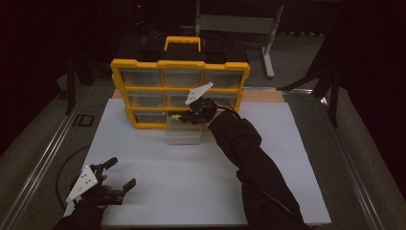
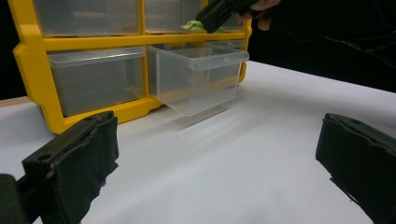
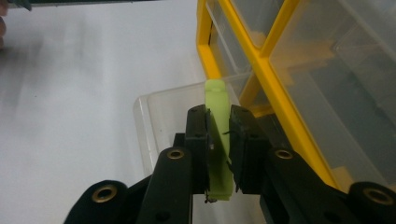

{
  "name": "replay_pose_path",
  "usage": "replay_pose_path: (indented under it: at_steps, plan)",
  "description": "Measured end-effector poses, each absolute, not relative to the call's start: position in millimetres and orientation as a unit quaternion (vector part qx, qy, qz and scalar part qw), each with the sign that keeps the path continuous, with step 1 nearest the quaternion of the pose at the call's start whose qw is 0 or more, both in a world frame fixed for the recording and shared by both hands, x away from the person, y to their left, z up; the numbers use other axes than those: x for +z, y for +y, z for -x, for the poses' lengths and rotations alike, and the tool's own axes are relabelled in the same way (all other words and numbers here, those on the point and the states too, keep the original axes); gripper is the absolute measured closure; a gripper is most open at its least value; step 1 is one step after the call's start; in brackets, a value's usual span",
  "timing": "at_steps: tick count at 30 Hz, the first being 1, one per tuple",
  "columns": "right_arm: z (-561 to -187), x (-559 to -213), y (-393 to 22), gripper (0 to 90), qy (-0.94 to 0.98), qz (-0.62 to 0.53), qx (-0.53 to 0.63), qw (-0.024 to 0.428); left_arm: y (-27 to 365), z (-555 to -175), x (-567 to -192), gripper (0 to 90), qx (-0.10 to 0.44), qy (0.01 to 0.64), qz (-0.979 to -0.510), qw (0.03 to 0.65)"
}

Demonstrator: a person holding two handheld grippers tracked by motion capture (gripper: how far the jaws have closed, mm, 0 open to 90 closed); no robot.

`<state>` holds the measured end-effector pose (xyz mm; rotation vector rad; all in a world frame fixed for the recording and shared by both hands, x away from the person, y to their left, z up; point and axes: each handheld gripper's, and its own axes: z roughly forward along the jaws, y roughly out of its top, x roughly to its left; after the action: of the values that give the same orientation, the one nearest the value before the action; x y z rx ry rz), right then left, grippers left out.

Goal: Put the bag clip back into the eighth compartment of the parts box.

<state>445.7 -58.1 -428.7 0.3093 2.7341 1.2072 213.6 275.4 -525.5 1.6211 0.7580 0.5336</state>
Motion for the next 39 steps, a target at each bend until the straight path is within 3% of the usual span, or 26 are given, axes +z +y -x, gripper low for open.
replay_pose_path:
  at_steps: [15, 18, 26, 27, 39]
  plan:
    - [-447.6, -451.3, -48.0, 77.3, 0.922, -0.117, 0.364, 0.060, 275.5, -214.1, -526.1, 0.0, 0.227, 0.326, -0.698, 0.596]
    - [-448.1, -449.1, -49.6, 65.6, 0.921, -0.120, 0.366, 0.054, 275.3, -214.1, -526.1, 0.0, 0.227, 0.326, -0.698, 0.596]
    - [-445.2, -444.3, -53.3, 52.0, 0.919, -0.121, 0.372, 0.049, 275.2, -214.3, -526.3, 0.0, 0.227, 0.327, -0.698, 0.595]
    - [-443.3, -443.1, -54.6, 44.8, 0.919, -0.124, 0.371, 0.047, 275.1, -214.3, -526.3, 0.0, 0.227, 0.327, -0.699, 0.594]
    - [-430.8, -438.6, -60.7, 11.4, 0.916, -0.144, 0.371, 0.036, 275.1, -214.5, -526.3, 0.0, 0.228, 0.327, -0.700, 0.592]
